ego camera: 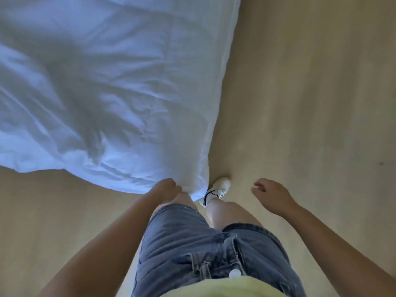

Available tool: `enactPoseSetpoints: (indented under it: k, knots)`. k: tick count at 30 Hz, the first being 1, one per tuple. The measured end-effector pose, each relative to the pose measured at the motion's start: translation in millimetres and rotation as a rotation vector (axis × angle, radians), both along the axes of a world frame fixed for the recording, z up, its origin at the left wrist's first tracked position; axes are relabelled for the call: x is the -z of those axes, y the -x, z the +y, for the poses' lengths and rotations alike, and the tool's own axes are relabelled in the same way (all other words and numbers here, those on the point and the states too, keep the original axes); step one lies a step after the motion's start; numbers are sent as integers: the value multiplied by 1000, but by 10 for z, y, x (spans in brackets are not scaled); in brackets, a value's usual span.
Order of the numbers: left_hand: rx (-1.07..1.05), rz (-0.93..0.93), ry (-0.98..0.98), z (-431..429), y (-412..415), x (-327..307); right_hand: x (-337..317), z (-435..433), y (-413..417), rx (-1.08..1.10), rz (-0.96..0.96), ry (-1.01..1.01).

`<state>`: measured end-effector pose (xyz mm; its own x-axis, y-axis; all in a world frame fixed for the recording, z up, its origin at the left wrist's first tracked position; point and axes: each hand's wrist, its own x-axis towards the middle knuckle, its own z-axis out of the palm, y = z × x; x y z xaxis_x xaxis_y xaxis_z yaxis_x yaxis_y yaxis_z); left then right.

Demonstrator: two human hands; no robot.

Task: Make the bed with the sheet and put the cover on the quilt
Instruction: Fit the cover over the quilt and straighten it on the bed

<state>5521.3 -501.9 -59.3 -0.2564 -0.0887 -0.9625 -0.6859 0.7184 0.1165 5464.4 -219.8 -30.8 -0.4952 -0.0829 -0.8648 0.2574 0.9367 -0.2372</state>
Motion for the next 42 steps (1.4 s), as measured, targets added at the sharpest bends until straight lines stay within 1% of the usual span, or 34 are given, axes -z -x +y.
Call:
enactPoseSetpoints:
  k: [2,4,7,11,15,18,19,22,23,26,28,29,31,34,36,38,41,42]
  knots:
    - [115,3,-114,427,280,-63,-68,346,88,42,17,-2]
    - [198,46,-127,736,618,-118,-96,576,193,90,34,12]
    - [183,144,-116,1029,1155,-225,-114,781,406,138,45,25]
    - [109,242,-148,1235,1795,-335,-118,938,857,110,44,49]
    - [182,283,-150,1275,2386,-294,-79,1004,1623,74,53,57]
    - [232,395,-135,1179,3035,-308,-82,1016,2326,101,81,39]
    - [246,396,-124,1121,3296,-337,-105,1007,2566,116,77,38]
    - [282,304,-96,931,4148,-377,-178,970,3385,141,90,69]
    - [311,286,-80,878,4415,-382,-196,952,3682,141,101,82]
    - [495,228,-28,781,5100,-437,-239,881,4484,147,113,103]
    - [553,189,-16,772,5540,-433,-219,853,5001,172,135,122]
    - [550,172,-15,782,5781,-420,-198,847,5280,174,145,134]
    - [511,141,-8,828,6251,-394,-165,864,5824,147,140,144]
    - [446,127,-2,982,7091,-325,-122,1004,6770,51,145,135]
    - [338,118,9,1096,7699,-361,-163,1111,7481,-11,153,124]
    - [142,160,-15,1157,8330,-433,-248,1168,8157,-54,154,118]
    - [-246,332,-69,1222,9291,-586,-325,1174,9080,-94,137,134]
    - [-312,378,-82,1231,9566,-640,-349,1145,9358,-107,116,132]
